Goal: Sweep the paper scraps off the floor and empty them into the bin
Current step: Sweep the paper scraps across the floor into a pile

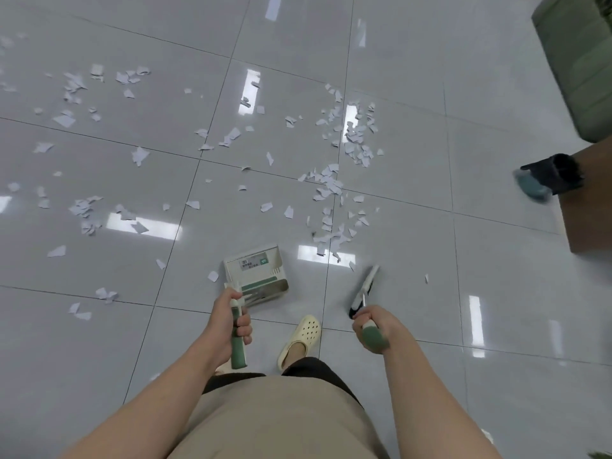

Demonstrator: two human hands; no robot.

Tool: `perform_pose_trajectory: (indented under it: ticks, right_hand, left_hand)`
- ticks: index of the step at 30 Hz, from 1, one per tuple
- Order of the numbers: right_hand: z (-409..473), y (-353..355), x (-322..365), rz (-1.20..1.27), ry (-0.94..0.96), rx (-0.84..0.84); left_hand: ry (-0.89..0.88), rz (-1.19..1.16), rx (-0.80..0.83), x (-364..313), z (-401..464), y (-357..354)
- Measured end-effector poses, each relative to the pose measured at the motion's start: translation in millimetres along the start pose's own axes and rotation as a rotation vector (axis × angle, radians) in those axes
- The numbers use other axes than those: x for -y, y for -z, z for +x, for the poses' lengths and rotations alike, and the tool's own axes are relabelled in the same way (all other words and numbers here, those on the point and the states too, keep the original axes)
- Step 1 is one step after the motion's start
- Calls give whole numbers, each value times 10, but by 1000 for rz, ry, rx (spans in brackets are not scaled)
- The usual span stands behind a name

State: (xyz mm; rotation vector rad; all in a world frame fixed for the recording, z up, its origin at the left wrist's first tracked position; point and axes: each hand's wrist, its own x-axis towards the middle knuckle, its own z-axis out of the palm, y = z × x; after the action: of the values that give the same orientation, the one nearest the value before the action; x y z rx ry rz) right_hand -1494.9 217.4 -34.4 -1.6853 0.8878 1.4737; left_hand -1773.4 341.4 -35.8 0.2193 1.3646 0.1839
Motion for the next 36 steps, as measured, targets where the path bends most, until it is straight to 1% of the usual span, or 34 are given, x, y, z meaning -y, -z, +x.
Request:
perform_pose_trajectory:
  ticks: [4, 5, 7, 9, 14, 18, 20, 22, 27, 33, 36]
  right_hand:
    - [171, -451, 213, -382, -29, 121]
    - [192, -553, 271, -429, -34, 153]
    - [212, -701, 474, -448, -42, 230]
    - [208, -766, 848, -370, -48, 304]
    - [91, -584, 1924, -39, -108, 459]
    - [-95, -363, 2243, 32, -67, 526]
    - [-122, -233, 2268, 47, -22, 508]
    - [-94, -49, 2297, 35, 37, 452]
    - [52, 586, 2446, -28, 186, 186]
    - [258, 1380, 2477, 69, 229, -87]
    - [346, 1694, 2488, 44, 213, -219]
  left_hand:
    - [-29, -57, -56, -25, 52, -381]
    - [-38, -76, -65, -35, 59, -467]
    - [-58, -111, -82, -60, 60, -628]
    - [-81, -147, -99, -93, 28, -776]
    - [-131, -159, -122, -182, -29, -1163]
    - [-149, -87, -114, -261, 14, -1545]
    - [-149, -52, -103, -306, 39, -1735]
    - [-146, -15, -91, -341, 84, -1899]
    - [-106, 66, -47, -415, 250, -2200]
    - [-44, 183, 10, -615, 591, -2582]
    - [-23, 266, 34, -792, 722, -2726]
